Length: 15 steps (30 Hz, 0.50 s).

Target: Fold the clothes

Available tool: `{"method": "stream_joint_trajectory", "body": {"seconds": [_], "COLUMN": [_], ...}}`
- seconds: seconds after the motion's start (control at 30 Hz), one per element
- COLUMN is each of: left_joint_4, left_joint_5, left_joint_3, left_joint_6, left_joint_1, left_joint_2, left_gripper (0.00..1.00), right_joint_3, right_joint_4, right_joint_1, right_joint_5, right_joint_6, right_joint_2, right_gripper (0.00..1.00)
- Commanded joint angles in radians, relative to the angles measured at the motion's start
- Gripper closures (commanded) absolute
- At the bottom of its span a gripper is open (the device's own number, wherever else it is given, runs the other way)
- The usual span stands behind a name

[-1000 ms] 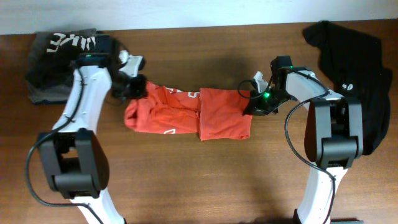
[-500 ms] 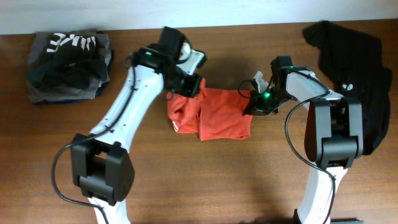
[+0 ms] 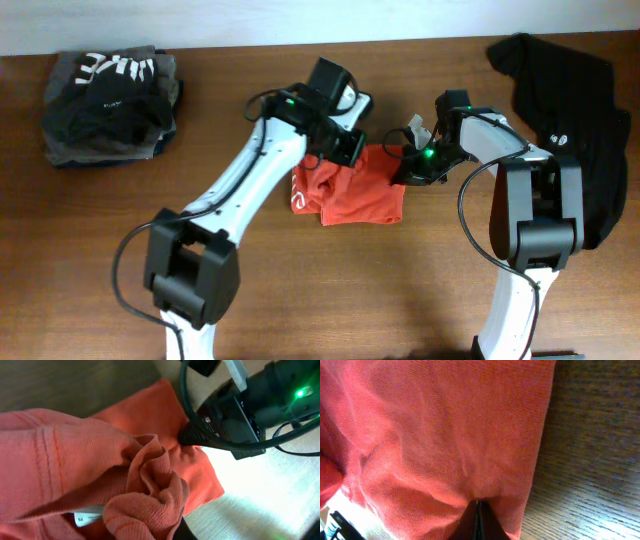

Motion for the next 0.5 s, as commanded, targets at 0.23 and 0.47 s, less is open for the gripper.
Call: {"method": "stream_joint_trajectory", "body": {"seconds": [0.23,0.47], "left_joint_4": [0.037,0.06], "left_joint_5": [0.002,0.002], "left_joint_3": [0.019,0.04], "left_joint_6": [-0.042,-0.042], "left_joint_1": [-0.046,-0.022], "left_joint_2": [0.06,0.06], "left_gripper": [0.01,0.01], "right_joint_3": [0.014,0.131], "right_joint_4": [-0.002,-0.066], "right_joint_1": [-0.016,-0.095], "right_joint_5": [-0.053,-0.106], "right_joint_6": [-0.021,-0.023], "right_joint_2": [0.046,-0.032], "right_gripper": [0.96,0.96]}}
